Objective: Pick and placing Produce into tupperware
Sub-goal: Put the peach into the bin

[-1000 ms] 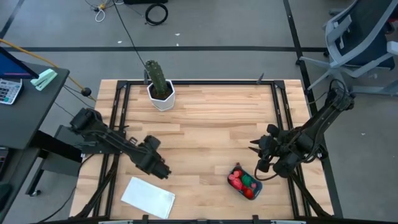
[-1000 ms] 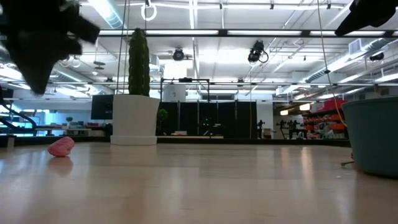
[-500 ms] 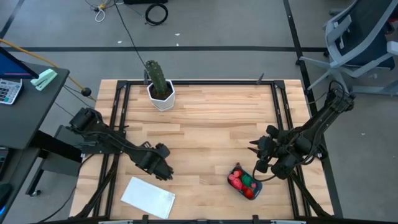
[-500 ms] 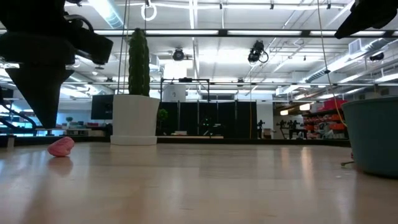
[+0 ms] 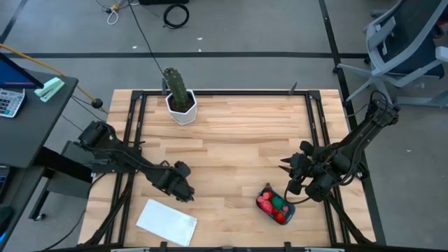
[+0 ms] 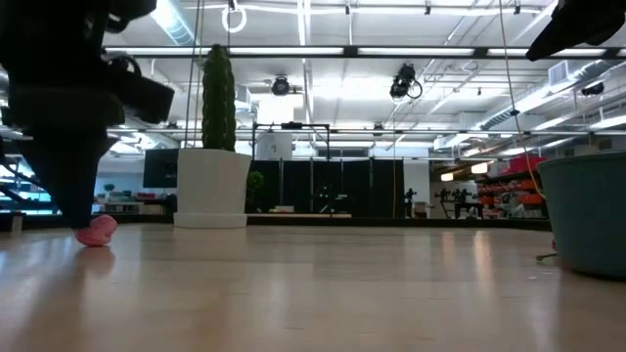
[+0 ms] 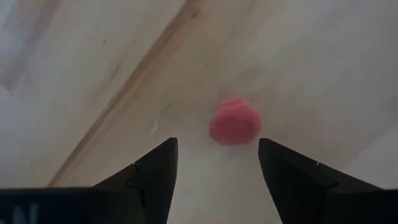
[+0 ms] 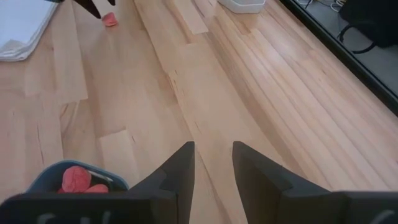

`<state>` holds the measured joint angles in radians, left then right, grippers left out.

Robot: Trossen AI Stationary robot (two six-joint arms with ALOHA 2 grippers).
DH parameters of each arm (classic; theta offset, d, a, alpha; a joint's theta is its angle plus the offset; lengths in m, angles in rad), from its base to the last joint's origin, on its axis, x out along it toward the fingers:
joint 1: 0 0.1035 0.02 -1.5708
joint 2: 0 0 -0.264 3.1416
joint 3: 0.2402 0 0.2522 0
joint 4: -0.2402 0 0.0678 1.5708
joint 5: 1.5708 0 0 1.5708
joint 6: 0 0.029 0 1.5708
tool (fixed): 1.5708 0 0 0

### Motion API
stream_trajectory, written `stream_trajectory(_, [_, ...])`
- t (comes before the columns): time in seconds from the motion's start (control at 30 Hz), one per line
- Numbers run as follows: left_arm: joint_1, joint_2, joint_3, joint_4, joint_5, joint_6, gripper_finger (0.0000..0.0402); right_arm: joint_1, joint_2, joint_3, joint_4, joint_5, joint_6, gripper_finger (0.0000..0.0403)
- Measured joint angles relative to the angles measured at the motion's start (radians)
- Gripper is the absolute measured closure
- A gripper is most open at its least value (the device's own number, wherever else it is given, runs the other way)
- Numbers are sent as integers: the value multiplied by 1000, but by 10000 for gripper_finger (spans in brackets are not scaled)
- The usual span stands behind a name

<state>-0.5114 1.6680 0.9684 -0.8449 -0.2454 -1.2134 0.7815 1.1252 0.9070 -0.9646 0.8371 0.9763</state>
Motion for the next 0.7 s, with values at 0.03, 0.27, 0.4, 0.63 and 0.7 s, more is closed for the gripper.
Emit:
stream_trajectory(0.03, [0,0,-15,16,0,-9,170,0,0,0,0,0,0,286])
stream_trajectory(0.27, [0,0,-62,160,0,14,170,0,0,0,0,0,-1,286])
stream_trajectory(0.4, [5,0,-63,158,-15,16,170,0,0,0,0,0,-1,286])
stream_trajectory(0.63, [41,0,-63,162,-56,29,170,0,0,0,0,0,-2,286])
stream_trajectory(0.7, [54,0,-63,164,-57,29,170,0,0,0,0,0,-3,286])
